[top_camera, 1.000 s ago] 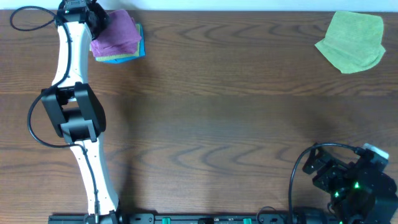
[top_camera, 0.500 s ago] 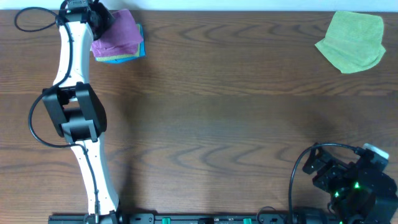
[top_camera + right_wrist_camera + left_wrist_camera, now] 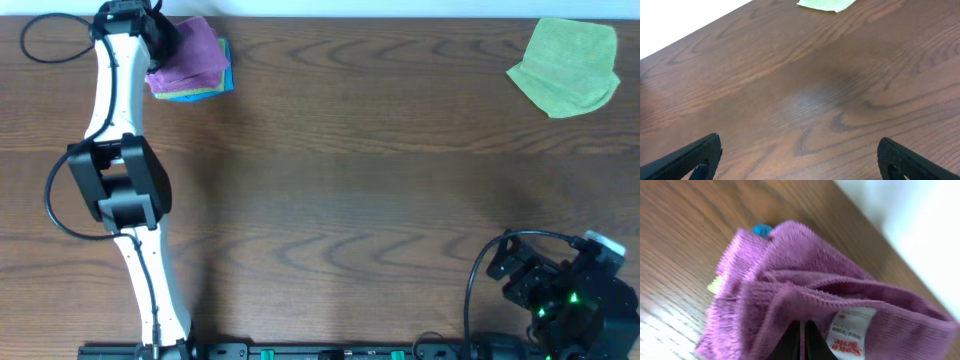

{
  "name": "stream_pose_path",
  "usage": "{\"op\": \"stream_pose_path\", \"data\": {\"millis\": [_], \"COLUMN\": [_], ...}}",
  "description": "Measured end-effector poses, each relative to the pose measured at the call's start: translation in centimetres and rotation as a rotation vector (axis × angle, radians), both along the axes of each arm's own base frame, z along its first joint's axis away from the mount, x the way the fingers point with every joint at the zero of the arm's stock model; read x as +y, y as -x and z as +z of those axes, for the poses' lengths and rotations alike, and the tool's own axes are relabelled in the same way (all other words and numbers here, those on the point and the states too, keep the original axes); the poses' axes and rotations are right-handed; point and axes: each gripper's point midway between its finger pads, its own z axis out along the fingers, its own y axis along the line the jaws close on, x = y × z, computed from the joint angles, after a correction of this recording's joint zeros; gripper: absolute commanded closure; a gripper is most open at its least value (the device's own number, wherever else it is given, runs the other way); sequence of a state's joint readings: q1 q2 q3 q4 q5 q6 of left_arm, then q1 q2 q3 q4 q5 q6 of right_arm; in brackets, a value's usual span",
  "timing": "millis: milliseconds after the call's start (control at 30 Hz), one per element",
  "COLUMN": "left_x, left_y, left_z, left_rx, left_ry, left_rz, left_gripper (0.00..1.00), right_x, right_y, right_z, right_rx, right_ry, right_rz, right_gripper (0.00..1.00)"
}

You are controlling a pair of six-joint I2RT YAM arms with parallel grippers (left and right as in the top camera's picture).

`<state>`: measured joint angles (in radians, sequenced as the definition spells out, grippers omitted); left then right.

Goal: Fold the cloth
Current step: 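Press the cloth onto the stack and open the left gripper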

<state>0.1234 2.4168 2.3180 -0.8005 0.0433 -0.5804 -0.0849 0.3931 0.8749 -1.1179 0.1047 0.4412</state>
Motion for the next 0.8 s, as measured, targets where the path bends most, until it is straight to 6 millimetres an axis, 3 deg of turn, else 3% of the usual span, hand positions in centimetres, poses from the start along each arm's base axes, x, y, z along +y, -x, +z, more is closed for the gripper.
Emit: {"op": "stream_pose_path", "data": {"millis": [267, 433, 533, 667, 700, 800], "left_x": [0.7, 0.5, -0.3, -2.8, -3.8, -5.4], "left_y": [0.5, 2.3, 4.1, 6.4, 6.9, 8.0], "left_z": [6.7, 8.7, 9.9, 12.6, 13.9, 17.1], "left_rx": [-0.112, -0.094, -0.051, -0.035, -0.051, -0.109], "left_ry": [-0.037, -0.060, -0.122, -0.203, -0.221, -0.253], "left_rz": [0.021, 0.030, 0.041, 0.019, 0.003, -0.032], "left_gripper": [0.94, 0.94, 0.94, 0.94, 0.90, 0.54], "right_x": [0.0, 0.0, 0.0, 0.0, 0.0, 0.0], "right_y": [0.0, 0.0, 0.0, 0.0, 0.0, 0.0], "right_z": [0.0, 0.0, 0.0, 0.0, 0.0, 0.0], "right_rx": [0.000, 0.000, 0.001, 0.001, 0.000, 0.000], "right_ry": [0.000, 0.000, 0.000, 0.000, 0.000, 0.000], "right_rz": [0.000, 0.000, 0.000, 0.000, 0.000, 0.000], "right_gripper": [0.01, 0.01, 0.01, 0.01, 0.01, 0.01]}}
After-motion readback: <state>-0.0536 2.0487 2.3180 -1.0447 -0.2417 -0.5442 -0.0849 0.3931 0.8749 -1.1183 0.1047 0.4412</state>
